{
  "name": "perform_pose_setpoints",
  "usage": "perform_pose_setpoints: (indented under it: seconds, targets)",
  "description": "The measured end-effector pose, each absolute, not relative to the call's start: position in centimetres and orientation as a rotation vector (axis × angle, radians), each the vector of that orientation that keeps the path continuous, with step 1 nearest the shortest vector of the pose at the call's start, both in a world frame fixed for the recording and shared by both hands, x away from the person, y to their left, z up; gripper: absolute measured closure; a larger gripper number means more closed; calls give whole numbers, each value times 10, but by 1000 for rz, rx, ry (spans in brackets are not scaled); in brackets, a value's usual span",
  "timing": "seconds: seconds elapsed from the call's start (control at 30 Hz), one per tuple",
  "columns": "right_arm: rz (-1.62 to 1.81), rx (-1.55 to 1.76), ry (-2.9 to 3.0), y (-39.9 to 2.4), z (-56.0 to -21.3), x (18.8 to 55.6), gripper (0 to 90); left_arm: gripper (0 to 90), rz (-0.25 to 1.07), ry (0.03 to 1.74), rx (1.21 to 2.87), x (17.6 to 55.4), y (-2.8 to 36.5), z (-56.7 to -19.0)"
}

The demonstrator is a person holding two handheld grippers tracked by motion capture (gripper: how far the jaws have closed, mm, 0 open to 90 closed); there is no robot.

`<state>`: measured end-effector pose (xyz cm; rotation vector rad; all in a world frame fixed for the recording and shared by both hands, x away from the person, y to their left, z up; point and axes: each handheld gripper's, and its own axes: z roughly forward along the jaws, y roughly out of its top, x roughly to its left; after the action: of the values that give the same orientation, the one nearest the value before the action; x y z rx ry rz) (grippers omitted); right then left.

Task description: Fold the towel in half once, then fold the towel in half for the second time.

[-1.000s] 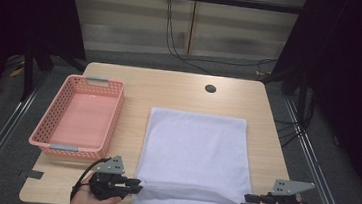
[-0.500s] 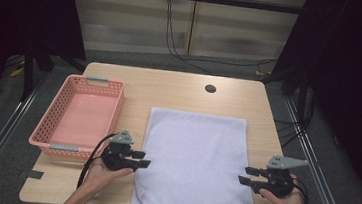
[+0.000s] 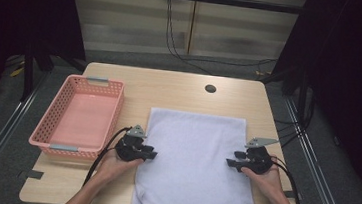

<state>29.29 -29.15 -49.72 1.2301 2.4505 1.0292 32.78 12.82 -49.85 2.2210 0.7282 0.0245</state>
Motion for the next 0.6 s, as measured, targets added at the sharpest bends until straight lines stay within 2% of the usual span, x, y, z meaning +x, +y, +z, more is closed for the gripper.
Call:
perform_pose_setpoints:
  seconds: [0.6]
  targets:
    - [1025, 1195, 2514, -301, -494, 252, 530, 673, -72, 678, 2276, 271, 127, -493]
